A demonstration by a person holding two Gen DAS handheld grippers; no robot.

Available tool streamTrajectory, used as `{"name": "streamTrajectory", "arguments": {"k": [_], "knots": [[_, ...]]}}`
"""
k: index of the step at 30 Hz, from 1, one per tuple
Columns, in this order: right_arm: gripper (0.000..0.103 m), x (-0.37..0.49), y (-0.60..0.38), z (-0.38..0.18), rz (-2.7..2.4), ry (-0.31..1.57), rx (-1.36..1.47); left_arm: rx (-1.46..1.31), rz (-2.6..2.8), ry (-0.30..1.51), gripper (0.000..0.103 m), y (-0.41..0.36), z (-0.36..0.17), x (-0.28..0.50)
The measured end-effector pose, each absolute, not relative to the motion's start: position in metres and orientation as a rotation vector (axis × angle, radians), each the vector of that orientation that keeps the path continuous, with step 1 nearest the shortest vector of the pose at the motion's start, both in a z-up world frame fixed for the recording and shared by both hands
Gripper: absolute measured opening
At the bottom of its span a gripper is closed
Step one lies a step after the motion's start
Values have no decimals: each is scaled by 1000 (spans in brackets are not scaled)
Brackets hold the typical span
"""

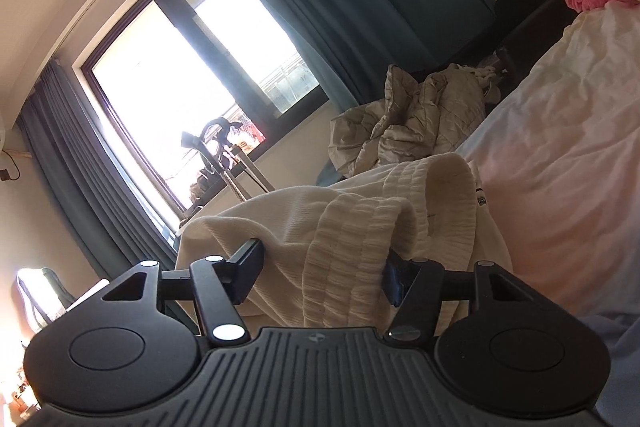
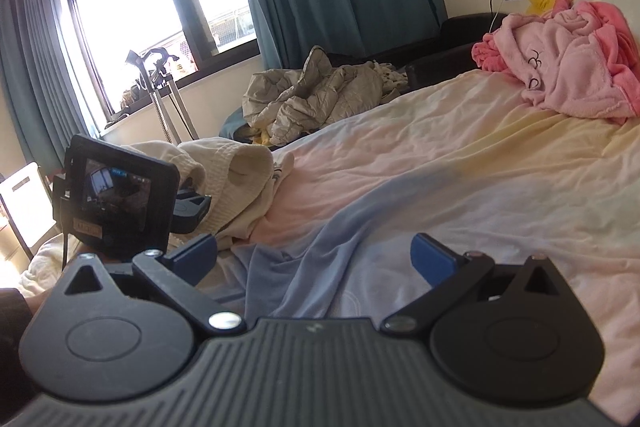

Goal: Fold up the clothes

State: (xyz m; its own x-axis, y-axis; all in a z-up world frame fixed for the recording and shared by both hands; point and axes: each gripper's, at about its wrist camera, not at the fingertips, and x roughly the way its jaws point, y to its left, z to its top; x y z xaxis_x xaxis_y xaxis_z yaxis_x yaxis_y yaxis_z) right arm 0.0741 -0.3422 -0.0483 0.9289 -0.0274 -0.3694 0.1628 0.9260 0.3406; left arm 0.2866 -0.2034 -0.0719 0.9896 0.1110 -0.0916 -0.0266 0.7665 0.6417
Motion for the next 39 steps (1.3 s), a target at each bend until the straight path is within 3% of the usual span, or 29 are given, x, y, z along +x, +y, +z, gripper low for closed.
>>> {"name": "streamTrajectory", "arguments": {"k": [2, 5, 14, 19, 25, 30, 39], "knots": [[103, 77, -341, -51, -97, 376, 371, 629, 72, 120, 31, -198, -60, 283], [103, 78, -337, -52, -76, 370, 367, 535, 34, 91, 21, -181, -33, 261], [103, 59, -316, -38, -25, 286, 299, 330, -40, 20, 16, -107, 52, 153], [103, 44, -303, -28, 8, 251, 255, 215, -86, 19, 15, -71, 72, 83], [103, 25, -281, -23, 66, 243, 214, 105, -39, 100, 14, -23, 46, 48], [103, 20, -256, -29, 116, 256, 121, 60, 46, 207, 14, 21, 14, 66], [103, 61, -236, -73, 189, 470, 135, -120, 126, 483, 15, 87, -26, 100]]}}
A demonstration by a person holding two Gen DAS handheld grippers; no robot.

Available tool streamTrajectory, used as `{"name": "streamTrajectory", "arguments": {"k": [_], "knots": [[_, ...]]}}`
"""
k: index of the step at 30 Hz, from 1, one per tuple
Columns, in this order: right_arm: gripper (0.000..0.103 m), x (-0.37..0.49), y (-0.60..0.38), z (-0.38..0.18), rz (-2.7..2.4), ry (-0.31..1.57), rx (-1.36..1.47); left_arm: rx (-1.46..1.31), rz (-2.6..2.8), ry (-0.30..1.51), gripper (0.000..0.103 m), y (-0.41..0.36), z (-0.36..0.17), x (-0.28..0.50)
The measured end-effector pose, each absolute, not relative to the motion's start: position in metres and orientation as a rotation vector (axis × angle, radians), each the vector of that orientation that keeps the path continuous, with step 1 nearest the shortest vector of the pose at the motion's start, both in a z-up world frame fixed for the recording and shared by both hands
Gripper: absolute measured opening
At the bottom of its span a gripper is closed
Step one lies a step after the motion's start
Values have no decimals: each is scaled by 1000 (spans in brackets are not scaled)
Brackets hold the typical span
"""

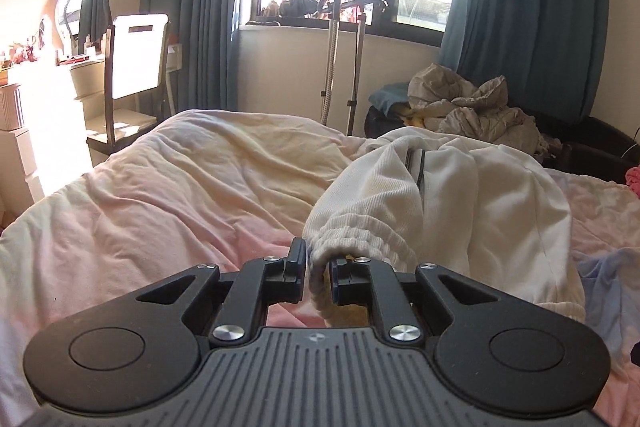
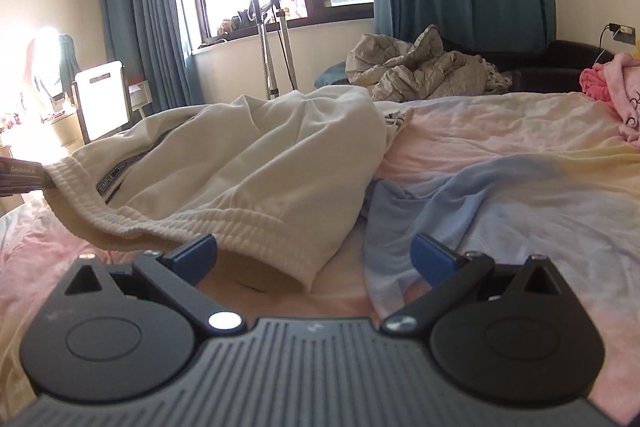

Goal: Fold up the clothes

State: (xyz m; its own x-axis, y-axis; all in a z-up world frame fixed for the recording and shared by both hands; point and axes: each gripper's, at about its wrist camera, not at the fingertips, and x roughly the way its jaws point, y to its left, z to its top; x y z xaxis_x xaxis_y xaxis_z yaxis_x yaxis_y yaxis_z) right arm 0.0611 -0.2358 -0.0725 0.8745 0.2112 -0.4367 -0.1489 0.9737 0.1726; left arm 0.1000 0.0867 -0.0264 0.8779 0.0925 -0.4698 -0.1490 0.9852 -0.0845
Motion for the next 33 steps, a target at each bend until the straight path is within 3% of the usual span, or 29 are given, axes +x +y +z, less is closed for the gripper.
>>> {"name": "streamTrajectory", "arguments": {"k": [8, 11, 13, 17, 18, 19, 22, 27, 33], "knots": [[99, 85, -197, -106, 235, 562, -8, -101, 142, 512, 15, 84, -38, 104], [82, 105, -195, -117, 219, 572, -56, -91, 153, 513, 15, 86, -42, 106], [64, 115, -197, -121, 209, 575, -22, -91, 161, 518, 15, 82, -43, 110], [43, 127, -203, -123, 186, 555, 38, -93, 166, 515, 16, 83, -48, 115], [22, 128, -203, -122, 189, 546, 42, -93, 166, 515, 16, 83, -49, 116], [18, 127, -201, -119, 175, 528, 28, -92, 168, 518, 16, 82, -51, 119], [12, 119, -195, -100, 157, 458, -4, -107, 169, 530, 16, 79, -52, 123], [12, 93, -204, -55, 85, 341, -9, -147, 137, 551, 16, 80, -51, 119], [11, 78, -233, -46, 8, 449, 103, -137, 63, 548, 16, 64, -56, 104]]}}
